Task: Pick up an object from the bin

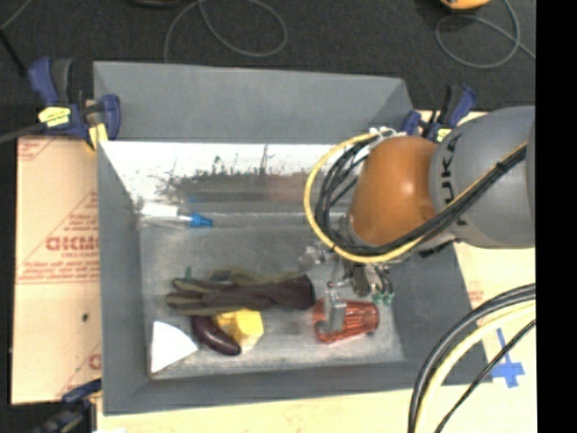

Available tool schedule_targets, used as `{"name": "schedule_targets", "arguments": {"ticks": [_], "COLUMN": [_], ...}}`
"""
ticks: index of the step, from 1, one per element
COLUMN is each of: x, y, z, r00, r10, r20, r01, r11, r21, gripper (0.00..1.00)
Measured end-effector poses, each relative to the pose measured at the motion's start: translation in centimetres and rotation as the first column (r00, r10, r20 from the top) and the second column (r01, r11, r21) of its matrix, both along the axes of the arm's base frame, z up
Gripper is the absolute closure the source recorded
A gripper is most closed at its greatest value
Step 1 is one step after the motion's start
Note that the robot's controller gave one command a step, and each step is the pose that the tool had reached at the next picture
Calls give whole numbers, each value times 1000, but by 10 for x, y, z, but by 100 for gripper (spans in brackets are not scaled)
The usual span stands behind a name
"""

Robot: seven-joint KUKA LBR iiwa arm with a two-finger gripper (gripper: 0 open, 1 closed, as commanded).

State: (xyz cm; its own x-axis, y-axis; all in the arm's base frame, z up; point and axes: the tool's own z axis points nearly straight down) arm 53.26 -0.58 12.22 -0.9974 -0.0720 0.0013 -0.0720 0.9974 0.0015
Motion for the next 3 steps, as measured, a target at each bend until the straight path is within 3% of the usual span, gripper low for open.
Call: {"name": "schedule_targets", "arguments": {"ticks": [1, 2, 3], "x": [-2, 17, 17], "y": [1, 23, 23], "z": [-9, -52, -52], "r00": [999, 983, 983], "r10": [-50, -183, -183], "r20": [13, 5, 5], "r01": [50, 183, 183], "r11": [999, 983, 983], "r21": [-2, 0, 0], "gripper": [0, 100, 100]}}
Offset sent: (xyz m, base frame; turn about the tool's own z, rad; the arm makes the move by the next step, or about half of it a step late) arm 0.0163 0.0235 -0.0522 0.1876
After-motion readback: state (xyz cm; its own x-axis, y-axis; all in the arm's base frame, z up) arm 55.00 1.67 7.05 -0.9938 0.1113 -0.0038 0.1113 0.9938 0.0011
